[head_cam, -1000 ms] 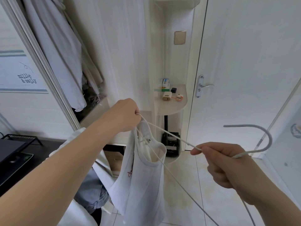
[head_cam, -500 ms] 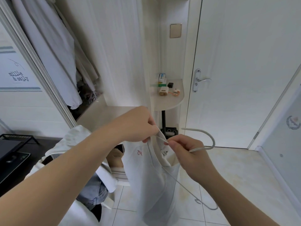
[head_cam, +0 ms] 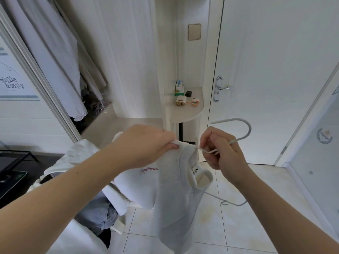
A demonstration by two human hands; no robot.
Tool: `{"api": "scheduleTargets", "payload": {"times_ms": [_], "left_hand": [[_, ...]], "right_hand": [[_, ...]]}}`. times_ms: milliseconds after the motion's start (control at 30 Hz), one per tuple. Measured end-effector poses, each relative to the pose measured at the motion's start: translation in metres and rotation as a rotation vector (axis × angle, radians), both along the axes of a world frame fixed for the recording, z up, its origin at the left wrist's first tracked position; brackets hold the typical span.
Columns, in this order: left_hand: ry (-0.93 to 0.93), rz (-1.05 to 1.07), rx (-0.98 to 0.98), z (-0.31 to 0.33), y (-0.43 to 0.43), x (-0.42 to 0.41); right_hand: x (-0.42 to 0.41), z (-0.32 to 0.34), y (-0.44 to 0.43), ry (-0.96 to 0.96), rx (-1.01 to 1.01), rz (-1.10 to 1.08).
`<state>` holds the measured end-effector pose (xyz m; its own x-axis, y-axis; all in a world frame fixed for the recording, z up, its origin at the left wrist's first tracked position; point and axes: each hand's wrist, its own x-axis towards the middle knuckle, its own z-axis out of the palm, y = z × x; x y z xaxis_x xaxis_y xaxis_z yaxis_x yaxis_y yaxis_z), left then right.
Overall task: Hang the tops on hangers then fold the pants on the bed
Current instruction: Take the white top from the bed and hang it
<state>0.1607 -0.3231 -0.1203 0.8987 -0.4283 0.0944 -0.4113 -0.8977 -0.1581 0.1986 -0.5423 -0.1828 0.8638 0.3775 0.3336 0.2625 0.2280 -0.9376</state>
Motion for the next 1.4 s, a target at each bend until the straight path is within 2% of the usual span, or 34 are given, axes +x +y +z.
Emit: {"api": "scheduleTargets", "payload": {"times_ms": [100, 200, 300, 400, 467, 533, 600, 700, 800, 867, 933, 1033, 1167, 1267, 1400], "left_hand": [[-0.048, -0.001, -0.04, -0.018, -0.013, -0.005], [-0.005, 0.029, -0.118, -0.025, -0.018, -0.005], [0.021, 0.089, -0.19, -0.033, -0.009, -0.002], [-0.01, 0.171, -0.407, -0.043, 0.009, -0.006], [-0.105, 0.196, -0.56, -0.051, 0.016, -0.012], [-0.206, 0.239, -0.686, -0.059, 0.018, -0.018], [-0.273, 0.276, -0.81, -0.066, 0.014, -0.025], [-0.292, 0.283, -0.887, -0.078, 0.01, -0.03], [-0.296, 0.372, -0.947, -0.094, 0.017, -0.036], [-0.303, 0.458, -0.988, -0.105, 0.024, -0.041], [-0.284, 0.505, -1.016, -0.114, 0.028, -0.047], [-0.266, 0.53, -1.038, -0.121, 0.031, -0.056], [-0.183, 0.553, -1.026, -0.124, 0.045, -0.069], [-0.146, 0.575, -0.987, -0.125, 0.061, -0.08], [-0.089, 0.557, -0.956, -0.127, 0.079, -0.092]], "right_hand": [[0.004, 0.007, 0.011, -0.104, -0.109, -0.049], [0.003, 0.012, 0.026, -0.171, -0.239, -0.104], [0.003, 0.009, 0.021, -0.163, -0.225, -0.152], [0.0, -0.019, 0.003, -0.401, -0.22, -0.429], [-0.008, -0.044, -0.002, -0.473, -0.28, -0.487], [-0.013, -0.07, 0.001, -0.426, -0.43, -0.349], [-0.017, -0.086, 0.011, -0.29, -0.585, -0.134], [-0.015, -0.09, 0.027, -0.179, -0.653, 0.107], [-0.014, -0.085, 0.034, -0.102, -0.528, 0.102], [-0.019, -0.089, 0.035, -0.13, -0.51, 0.081], [-0.027, -0.1, 0.036, -0.163, -0.634, 0.128], [-0.029, -0.127, 0.036, -0.133, -0.927, 0.275], [-0.014, -0.16, 0.025, -0.291, -1.216, 0.204], [0.002, -0.174, 0.008, -0.267, -1.325, 0.164], [0.02, -0.178, -0.016, -0.248, -1.375, 0.126]]}}
